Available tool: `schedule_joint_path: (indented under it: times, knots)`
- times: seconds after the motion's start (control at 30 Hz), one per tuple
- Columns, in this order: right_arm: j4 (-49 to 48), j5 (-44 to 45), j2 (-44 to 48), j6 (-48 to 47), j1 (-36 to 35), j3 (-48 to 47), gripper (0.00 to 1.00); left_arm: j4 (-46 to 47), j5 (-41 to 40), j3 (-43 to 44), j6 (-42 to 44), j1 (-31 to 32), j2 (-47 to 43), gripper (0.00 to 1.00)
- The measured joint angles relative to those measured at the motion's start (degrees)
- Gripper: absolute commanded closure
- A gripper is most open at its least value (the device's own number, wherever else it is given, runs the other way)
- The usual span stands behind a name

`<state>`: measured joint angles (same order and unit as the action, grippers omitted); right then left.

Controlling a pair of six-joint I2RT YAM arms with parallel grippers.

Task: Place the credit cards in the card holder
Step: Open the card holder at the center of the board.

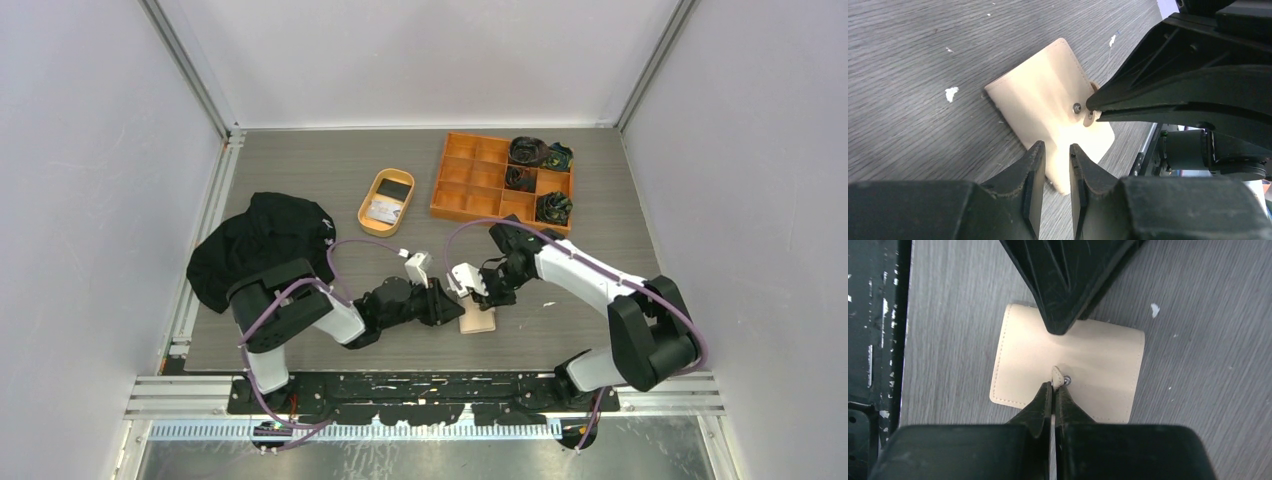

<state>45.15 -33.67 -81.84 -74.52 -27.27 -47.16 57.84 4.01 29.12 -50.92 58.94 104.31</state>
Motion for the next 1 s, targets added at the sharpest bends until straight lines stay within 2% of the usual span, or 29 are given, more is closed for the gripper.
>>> schedule_joint_path:
  times: [0.17,0.27,0.43,0.57,0.6,0.77,0.9,1.0]
  knots:
    - [-0.17,-4.15,1.99,-2.27,0.0,0.63,0.99,1.49,0.04,-0.26,0.28,0.33,-0.13,0.69]
    - [-0.35,-5.81,2.27,-2.99,0.0,0.94,0.99,1.99,-0.94,-2.71,1.2,0.35,-2.38,0.63]
    - [-0.39,-6.84,3.32,-3.21,0.0,1.05,0.99,0.44,-4.33,-8.57,4.79,0.35,-10.45,0.37]
    - [-0.39,-7.58,3.65,-3.19,0.13,1.05,0.99,-6.12,-6.73,-9.88,9.4,0.35,-20.46,0.05]
    - [-0.37,-7.78,3.65,-3.19,0.13,1.05,0.99,-7.32,-7.19,-9.9,10.51,0.37,-22.51,0.01]
    - [-0.35,-8.59,3.65,-3.19,0.35,1.05,0.99,-11.13,-8.9,-11.63,13.03,0.17,-31.21,0.01]
    - [-0.33,-8.85,3.65,-3.19,0.39,1.05,0.99,-11.72,-7.93,-13.97,13.64,-0.09,-33.2,0.13]
    - [-0.35,-9.16,4.0,-3.17,0.5,1.05,0.99,-15.15,-7.93,-13.73,14.71,0.61,-33.94,0.14]
